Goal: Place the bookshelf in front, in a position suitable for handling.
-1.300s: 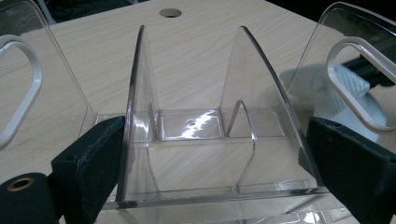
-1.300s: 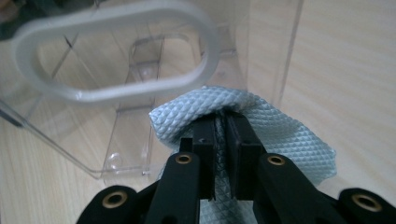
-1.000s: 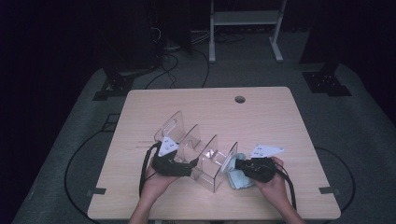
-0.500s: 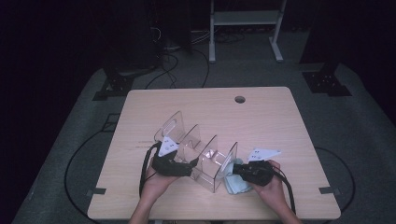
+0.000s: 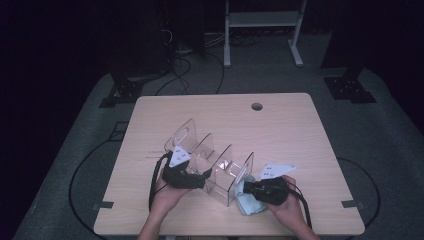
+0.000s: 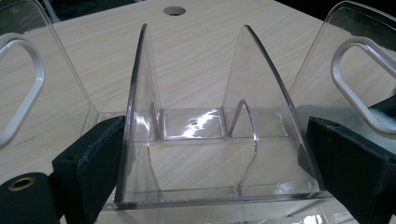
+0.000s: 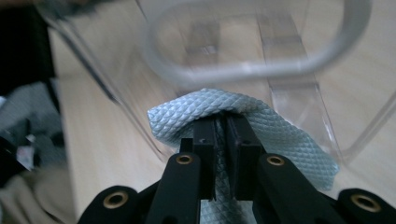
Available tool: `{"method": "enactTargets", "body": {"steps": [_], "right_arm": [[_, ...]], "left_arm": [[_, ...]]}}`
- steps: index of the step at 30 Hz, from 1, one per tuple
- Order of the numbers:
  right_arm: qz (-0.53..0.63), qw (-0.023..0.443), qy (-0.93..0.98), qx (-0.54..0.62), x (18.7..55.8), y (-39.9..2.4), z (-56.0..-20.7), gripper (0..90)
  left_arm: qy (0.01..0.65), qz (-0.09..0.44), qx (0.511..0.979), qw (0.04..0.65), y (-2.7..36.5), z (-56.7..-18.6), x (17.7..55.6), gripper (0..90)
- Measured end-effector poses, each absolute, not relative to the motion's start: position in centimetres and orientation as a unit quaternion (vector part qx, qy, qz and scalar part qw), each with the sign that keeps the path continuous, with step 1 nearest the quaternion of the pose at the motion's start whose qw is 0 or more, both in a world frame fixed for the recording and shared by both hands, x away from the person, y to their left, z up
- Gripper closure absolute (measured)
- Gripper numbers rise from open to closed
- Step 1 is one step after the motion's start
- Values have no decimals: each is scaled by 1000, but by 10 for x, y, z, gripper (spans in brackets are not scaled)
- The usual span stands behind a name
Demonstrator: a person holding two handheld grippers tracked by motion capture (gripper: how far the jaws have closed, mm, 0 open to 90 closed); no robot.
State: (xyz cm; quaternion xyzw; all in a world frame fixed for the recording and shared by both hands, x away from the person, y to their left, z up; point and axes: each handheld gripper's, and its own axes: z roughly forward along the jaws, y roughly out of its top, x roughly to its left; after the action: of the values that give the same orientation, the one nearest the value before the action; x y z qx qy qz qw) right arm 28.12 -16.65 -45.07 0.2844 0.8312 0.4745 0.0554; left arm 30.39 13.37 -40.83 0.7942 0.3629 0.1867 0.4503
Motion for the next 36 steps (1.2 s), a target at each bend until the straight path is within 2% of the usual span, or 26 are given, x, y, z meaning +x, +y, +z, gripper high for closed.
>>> {"method": "enactTargets", "body": {"steps": [3,8,15,20,26,33,36], "right_arm": [[475,83,835,265,272,-164,-438,830],[472,52,838,269,272,-157,-452,831],[495,68,830,248,260,-154,-433,831],[475,51,841,254,265,-149,-450,831],[499,84,831,230,254,-149,-425,831],[446,50,861,241,264,-137,-469,830],[445,50,860,244,266,-136,-466,830]], "left_arm": [[364,190,793,450,134,-409,304,77],[366,195,791,449,133,-409,304,79],[368,197,791,447,132,-409,305,80],[369,199,791,445,133,-409,305,81],[371,198,790,447,132,-409,306,81],[374,203,788,445,135,-409,306,84],[376,204,787,444,136,-409,306,85]]}}
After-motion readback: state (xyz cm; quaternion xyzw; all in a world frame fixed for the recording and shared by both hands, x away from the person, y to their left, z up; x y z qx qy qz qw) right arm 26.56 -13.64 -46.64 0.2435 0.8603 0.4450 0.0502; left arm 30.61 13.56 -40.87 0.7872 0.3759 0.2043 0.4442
